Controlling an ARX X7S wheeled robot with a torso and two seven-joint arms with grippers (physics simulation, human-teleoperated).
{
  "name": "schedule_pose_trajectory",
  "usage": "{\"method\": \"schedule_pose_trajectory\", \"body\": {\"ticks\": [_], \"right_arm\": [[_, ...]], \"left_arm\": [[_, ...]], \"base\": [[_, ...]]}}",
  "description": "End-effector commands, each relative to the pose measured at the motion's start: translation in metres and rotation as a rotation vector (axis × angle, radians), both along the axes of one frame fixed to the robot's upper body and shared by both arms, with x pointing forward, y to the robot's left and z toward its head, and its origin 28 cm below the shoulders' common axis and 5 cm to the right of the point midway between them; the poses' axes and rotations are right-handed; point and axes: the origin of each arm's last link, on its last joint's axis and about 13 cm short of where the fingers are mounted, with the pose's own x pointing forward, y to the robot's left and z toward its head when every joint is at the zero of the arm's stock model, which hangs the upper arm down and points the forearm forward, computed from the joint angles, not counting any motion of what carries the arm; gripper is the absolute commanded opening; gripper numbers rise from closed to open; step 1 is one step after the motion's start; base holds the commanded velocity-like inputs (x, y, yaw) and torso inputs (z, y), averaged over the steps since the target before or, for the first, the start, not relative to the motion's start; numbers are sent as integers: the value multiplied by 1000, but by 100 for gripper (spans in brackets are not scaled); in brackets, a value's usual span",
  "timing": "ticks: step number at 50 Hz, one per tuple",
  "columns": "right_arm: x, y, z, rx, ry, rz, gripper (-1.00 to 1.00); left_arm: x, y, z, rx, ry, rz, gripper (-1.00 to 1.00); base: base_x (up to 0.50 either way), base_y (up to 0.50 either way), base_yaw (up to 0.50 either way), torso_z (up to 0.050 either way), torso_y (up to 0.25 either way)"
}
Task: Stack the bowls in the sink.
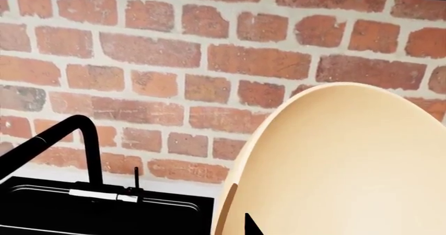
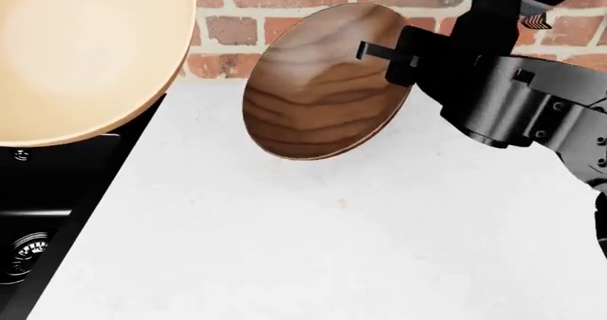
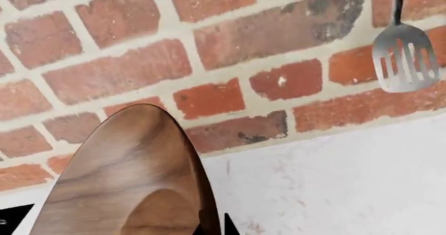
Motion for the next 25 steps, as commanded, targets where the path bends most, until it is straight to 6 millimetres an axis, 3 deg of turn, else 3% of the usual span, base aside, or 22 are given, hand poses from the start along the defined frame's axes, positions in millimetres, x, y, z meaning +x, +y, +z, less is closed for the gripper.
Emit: {"method": "schedule_pose_trajectory", "body": {"ticks": [1, 16, 25], "right_arm": [[-29, -20, 16, -82, -115, -71, -100], [-73, -37, 42, -168, -189, -184, -100], [-85, -41, 50, -174, -216, -200, -100]], "left_arm": [[-3, 2, 4, -7, -26, 8, -100], [-4, 1, 4, 0, -29, 7, -100], [-5, 1, 2, 0, -27, 11, -100]], "base": [[0, 0, 0, 0, 0], [-11, 0, 0, 0, 1], [-478, 0, 0, 0, 1]]}}
